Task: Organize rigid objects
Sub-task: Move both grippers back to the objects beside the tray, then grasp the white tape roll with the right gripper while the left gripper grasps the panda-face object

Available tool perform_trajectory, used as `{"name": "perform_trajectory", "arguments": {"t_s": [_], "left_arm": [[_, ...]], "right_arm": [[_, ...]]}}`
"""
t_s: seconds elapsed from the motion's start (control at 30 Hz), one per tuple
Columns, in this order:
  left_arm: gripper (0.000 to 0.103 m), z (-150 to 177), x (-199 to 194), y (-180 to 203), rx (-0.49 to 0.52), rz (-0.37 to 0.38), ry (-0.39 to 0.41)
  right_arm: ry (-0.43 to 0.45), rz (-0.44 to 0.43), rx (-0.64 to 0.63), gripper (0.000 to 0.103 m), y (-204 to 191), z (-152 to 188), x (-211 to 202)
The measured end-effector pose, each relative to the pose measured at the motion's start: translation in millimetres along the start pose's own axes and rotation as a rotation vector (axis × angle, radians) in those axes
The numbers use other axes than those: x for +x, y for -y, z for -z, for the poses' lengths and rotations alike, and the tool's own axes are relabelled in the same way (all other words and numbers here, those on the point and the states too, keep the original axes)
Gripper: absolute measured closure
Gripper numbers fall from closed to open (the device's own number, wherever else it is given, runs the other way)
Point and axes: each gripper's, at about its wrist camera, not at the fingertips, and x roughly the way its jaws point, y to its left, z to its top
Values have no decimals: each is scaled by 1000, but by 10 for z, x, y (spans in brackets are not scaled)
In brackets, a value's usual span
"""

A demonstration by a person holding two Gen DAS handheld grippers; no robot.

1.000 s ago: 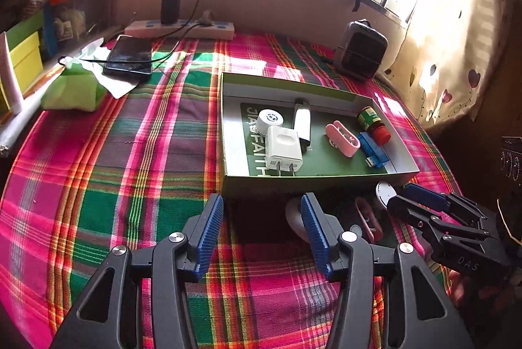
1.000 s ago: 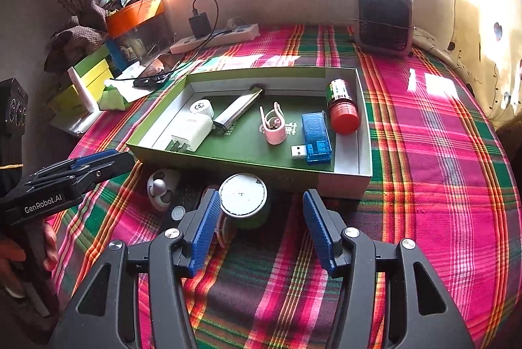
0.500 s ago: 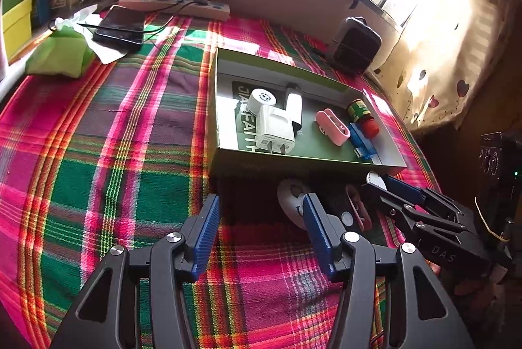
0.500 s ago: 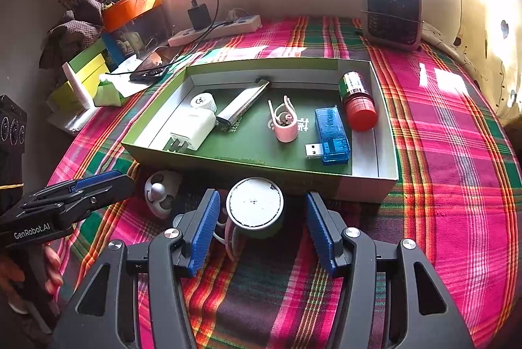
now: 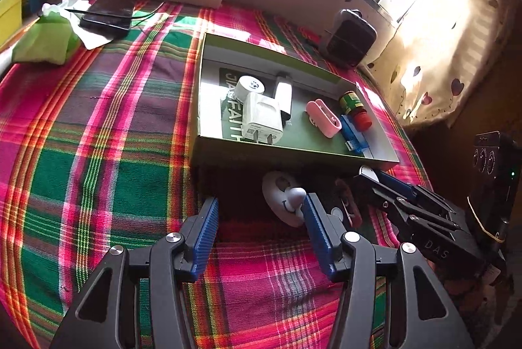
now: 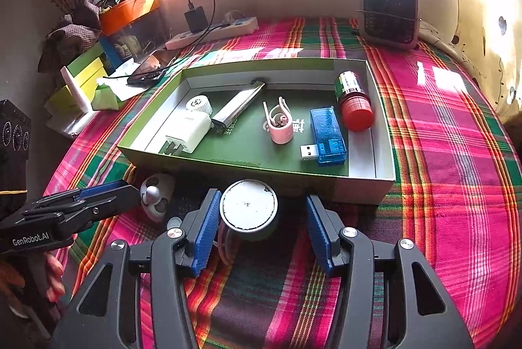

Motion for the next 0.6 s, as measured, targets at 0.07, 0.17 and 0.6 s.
{"name": "perform_trajectory", "arguments": {"t_s": [0.07,0.17,0.6], "left_arm": [[51,2,13,7,1,-4,-5],[51,0,29,19,2,-5,-9],[51,-46,131,117,15,-22,-12]], "right_arm": [[2,1,-4,61,1,5,-7],[0,-11,0,65,11,12,-10],[33,-6,32,68,139,38,-144]]}}
